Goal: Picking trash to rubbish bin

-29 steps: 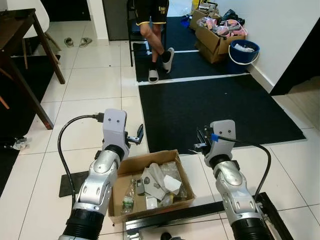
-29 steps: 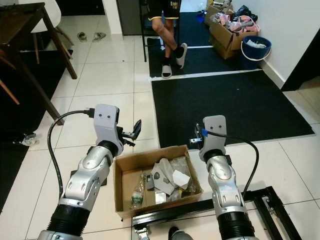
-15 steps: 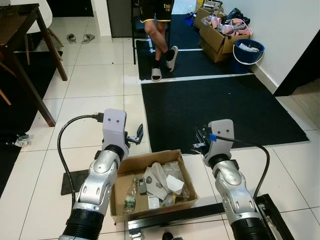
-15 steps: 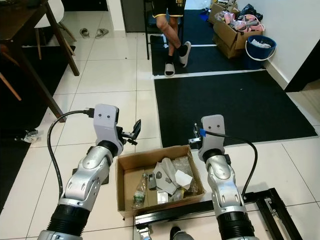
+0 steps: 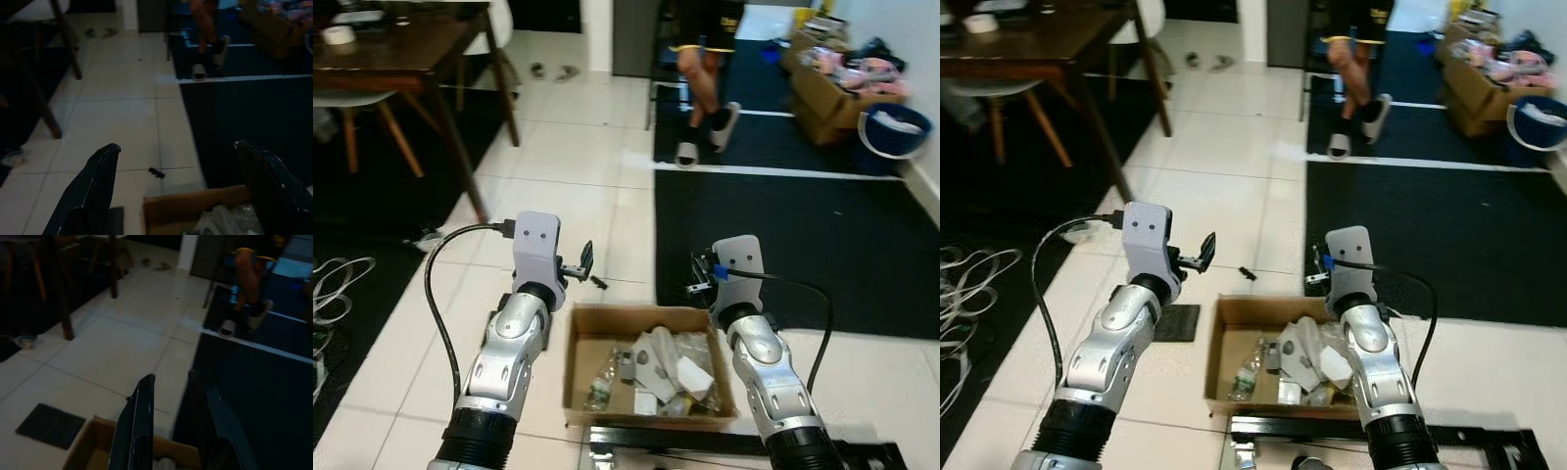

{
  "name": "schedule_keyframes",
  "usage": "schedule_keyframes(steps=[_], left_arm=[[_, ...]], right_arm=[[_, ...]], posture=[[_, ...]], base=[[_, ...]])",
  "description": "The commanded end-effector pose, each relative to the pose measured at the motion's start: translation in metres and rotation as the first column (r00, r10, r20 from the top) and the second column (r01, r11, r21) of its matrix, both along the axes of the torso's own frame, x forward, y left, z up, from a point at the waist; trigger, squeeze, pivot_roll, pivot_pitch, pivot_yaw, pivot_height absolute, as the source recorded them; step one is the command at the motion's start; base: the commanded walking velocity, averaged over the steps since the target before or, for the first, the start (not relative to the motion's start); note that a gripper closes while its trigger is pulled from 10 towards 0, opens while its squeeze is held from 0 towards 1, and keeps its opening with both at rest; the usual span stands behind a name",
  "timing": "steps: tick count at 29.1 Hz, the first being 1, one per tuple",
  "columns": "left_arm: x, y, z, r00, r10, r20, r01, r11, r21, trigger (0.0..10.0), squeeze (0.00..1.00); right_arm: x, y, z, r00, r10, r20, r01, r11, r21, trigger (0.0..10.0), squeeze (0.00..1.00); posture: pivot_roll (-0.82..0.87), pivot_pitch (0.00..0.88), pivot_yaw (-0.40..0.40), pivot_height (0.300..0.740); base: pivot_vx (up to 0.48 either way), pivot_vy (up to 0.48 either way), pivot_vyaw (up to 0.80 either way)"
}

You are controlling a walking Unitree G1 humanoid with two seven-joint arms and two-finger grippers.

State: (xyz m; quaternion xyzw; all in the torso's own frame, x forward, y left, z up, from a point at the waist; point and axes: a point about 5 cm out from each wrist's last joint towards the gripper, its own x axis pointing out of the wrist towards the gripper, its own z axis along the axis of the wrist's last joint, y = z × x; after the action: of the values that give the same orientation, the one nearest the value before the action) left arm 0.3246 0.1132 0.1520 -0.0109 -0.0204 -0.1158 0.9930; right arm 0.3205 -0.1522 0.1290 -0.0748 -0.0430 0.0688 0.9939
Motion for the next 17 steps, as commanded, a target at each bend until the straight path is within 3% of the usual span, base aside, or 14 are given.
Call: schedule_keyframes(steps=[1, 17], left_arm=[[-0.0016, 0.0023, -0.0018, 1.000, 0.010, -0.001, -0.010, 1.000, 0.013, 10.0, 0.00], [-0.0018, 0.0014, -0.0025, 1.000, 0.007, -0.003, -0.007, 1.000, 0.014, 10.0, 0.00]], right_arm=[[-0.0013, 0.0016, -0.0008, 1.000, 0.003, -0.008, -0.003, 1.000, -0.009, 10.0, 0.00], [-0.0013, 0.0022, -0.0011, 1.000, 0.007, -0.013, -0.007, 1.000, -0.010, 10.0, 0.00]], posture=[[-0.03, 0.145, 0.017, 0.740], [-0.03, 0.145, 0.017, 0.740]], base=[[0.000, 0.000, 0.80], [0.000, 0.000, 0.80]])
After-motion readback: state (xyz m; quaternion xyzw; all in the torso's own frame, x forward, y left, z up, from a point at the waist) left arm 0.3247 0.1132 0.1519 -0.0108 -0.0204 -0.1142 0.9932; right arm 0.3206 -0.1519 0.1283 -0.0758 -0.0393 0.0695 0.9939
